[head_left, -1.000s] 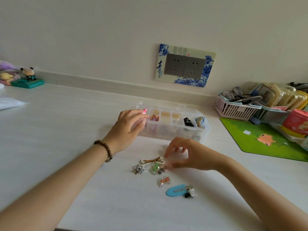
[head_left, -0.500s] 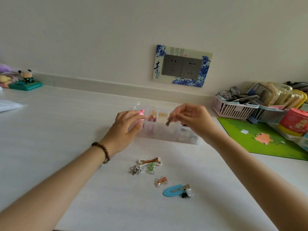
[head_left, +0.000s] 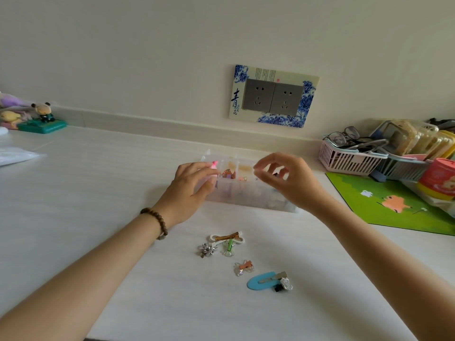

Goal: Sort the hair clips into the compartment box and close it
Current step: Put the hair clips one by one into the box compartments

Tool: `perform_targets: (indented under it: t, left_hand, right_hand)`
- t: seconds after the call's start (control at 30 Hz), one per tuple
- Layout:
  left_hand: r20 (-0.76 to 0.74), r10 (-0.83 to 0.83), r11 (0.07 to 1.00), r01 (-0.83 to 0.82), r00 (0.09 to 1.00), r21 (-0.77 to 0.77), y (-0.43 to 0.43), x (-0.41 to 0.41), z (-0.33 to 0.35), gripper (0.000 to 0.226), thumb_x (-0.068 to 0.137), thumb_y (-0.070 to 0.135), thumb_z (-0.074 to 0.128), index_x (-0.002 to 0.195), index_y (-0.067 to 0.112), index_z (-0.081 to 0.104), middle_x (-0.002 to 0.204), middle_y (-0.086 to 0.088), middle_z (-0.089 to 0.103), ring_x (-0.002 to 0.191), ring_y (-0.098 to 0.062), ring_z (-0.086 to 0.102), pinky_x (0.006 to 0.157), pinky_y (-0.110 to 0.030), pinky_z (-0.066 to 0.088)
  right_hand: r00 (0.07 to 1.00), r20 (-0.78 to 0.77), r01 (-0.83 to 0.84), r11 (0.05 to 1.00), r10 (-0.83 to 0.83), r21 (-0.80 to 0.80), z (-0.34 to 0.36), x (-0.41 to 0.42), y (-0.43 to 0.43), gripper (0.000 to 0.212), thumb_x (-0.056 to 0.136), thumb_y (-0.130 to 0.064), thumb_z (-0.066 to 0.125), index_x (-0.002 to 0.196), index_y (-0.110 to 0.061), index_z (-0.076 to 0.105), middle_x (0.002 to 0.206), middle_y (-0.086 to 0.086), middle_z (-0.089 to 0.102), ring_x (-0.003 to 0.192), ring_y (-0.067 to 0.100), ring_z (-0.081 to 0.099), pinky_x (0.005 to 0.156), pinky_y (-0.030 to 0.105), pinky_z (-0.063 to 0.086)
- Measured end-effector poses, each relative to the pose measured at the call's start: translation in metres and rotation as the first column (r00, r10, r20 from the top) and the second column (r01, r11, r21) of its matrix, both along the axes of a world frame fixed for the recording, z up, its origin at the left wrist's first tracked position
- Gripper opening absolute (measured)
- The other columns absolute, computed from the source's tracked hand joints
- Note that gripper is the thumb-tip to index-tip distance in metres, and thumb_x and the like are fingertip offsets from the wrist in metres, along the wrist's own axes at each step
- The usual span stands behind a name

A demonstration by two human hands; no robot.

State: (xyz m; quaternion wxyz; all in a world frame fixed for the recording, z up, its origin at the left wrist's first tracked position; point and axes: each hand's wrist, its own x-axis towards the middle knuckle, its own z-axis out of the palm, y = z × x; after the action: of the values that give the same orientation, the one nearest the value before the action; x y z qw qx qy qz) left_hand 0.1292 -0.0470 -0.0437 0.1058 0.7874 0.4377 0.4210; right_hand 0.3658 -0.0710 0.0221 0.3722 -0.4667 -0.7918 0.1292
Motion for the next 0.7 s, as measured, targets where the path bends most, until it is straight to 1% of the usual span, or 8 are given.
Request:
perform_targets:
  t: [0.1, 0.17, 0.23, 0.33, 0.4, 0.5, 0.57, 0.7]
  left_hand:
    - [-0.013, 0.01, 1.0, -0.01, 1.0, 0.024, -0.001, 0.001, 0.001, 0.048, 0.086, 0.049, 0.031, 0.117, 0.025, 0.057, 0.125, 0.011, 0.048, 0.121, -0.008, 0.03, 0.104, -0.021, 0.019]
    - [-0.014, 0.021, 0.999, -0.02, 1.0, 0.033, -0.001, 0.002, 0.002, 0.041, 0.087, 0.041, 0.035, 0.116, 0.025, 0.058, 0.126, 0.007, 0.05, 0.122, -0.013, 0.031, 0.105, -0.022, 0.019]
    - [-0.024, 0.025, 0.999, -0.024, 0.999, 0.024, -0.002, 0.003, 0.002, 0.04, 0.087, 0.039, 0.036, 0.117, 0.024, 0.058, 0.128, 0.005, 0.05, 0.123, -0.015, 0.032, 0.106, -0.023, 0.019]
    - [-0.034, 0.026, 1.0, -0.026, 0.999, 0.012, -0.004, 0.004, 0.002, 0.038, 0.089, 0.036, 0.037, 0.118, 0.022, 0.057, 0.129, 0.004, 0.05, 0.123, -0.016, 0.031, 0.105, -0.021, 0.018]
    - [-0.041, 0.037, 0.999, -0.036, 0.998, 0.028, -0.005, 0.004, 0.001, 0.031, 0.093, 0.029, 0.042, 0.118, 0.02, 0.057, 0.13, 0.002, 0.05, 0.124, -0.018, 0.031, 0.104, -0.02, 0.017]
    - [-0.043, 0.05, 0.998, -0.048, 0.998, 0.047, -0.005, 0.005, 0.0, 0.029, 0.093, 0.021, 0.043, 0.118, 0.018, 0.057, 0.13, 0.001, 0.05, 0.123, -0.019, 0.031, 0.102, -0.013, 0.014]
    - [-0.036, 0.047, 0.998, -0.045, 0.998, 0.045, -0.006, 0.005, -0.001, 0.03, 0.093, 0.021, 0.043, 0.119, 0.018, 0.057, 0.13, 0.002, 0.05, 0.123, -0.017, 0.031, 0.1, -0.009, 0.013]
    - [-0.03, 0.041, 0.998, -0.04, 0.999, 0.045, -0.006, 0.005, -0.002, 0.03, 0.093, 0.023, 0.043, 0.12, 0.02, 0.056, 0.129, 0.004, 0.049, 0.122, -0.014, 0.03, 0.1, -0.014, 0.015]
  right_hand:
    - [0.963, 0.103, -0.206, 0.926, 0.249, -0.315, -0.009, 0.012, -0.043, 0.013, 0.08, -0.039, 0.066, 0.089, -0.03, 0.069, 0.09, -0.013, 0.069, 0.078, 0.008, 0.06, 0.072, 0.032, 0.05]
    - [0.925, 0.183, -0.223, 0.865, 0.333, -0.45, -0.018, 0.023, -0.064, 0.018, 0.077, -0.042, 0.07, 0.09, -0.03, 0.067, 0.093, -0.012, 0.066, 0.083, 0.009, 0.058, 0.077, 0.03, 0.045]
    - [0.91, 0.208, -0.211, 0.832, 0.359, -0.513, -0.027, 0.031, -0.08, 0.022, 0.073, -0.04, 0.074, 0.092, -0.031, 0.066, 0.094, -0.012, 0.064, 0.088, 0.011, 0.055, 0.08, 0.027, 0.042]
    - [0.912, 0.216, -0.197, 0.835, 0.348, -0.513, -0.037, 0.036, -0.091, 0.026, 0.07, -0.037, 0.078, 0.093, -0.032, 0.066, 0.094, -0.014, 0.061, 0.089, 0.011, 0.052, 0.08, 0.021, 0.041]
    - [0.928, 0.195, -0.194, 0.857, 0.318, -0.477, -0.042, 0.035, -0.092, 0.023, 0.07, -0.035, 0.079, 0.089, -0.029, 0.067, 0.09, -0.012, 0.061, 0.084, 0.013, 0.053, 0.078, 0.025, 0.043]
    - [0.957, 0.131, -0.184, 0.89, 0.259, -0.416, -0.048, 0.031, -0.087, 0.017, 0.07, -0.029, 0.079, 0.083, -0.025, 0.069, 0.079, -0.002, 0.063, 0.069, 0.016, 0.049, 0.067, 0.032, 0.045]
    - [0.974, 0.091, -0.159, 0.915, 0.206, -0.37, -0.052, 0.029, -0.08, 0.015, 0.07, -0.027, 0.079, 0.082, -0.024, 0.07, 0.076, 0.0, 0.064, 0.064, 0.014, 0.049, 0.062, 0.028, 0.045]
    - [0.996, 0.068, -0.027, 0.948, 0.051, -0.318, -0.057, 0.028, -0.061, 0.014, 0.072, -0.025, 0.077, 0.085, -0.023, 0.072, 0.077, -0.011, 0.065, 0.068, 0.009, 0.055, 0.062, 0.017, 0.046]
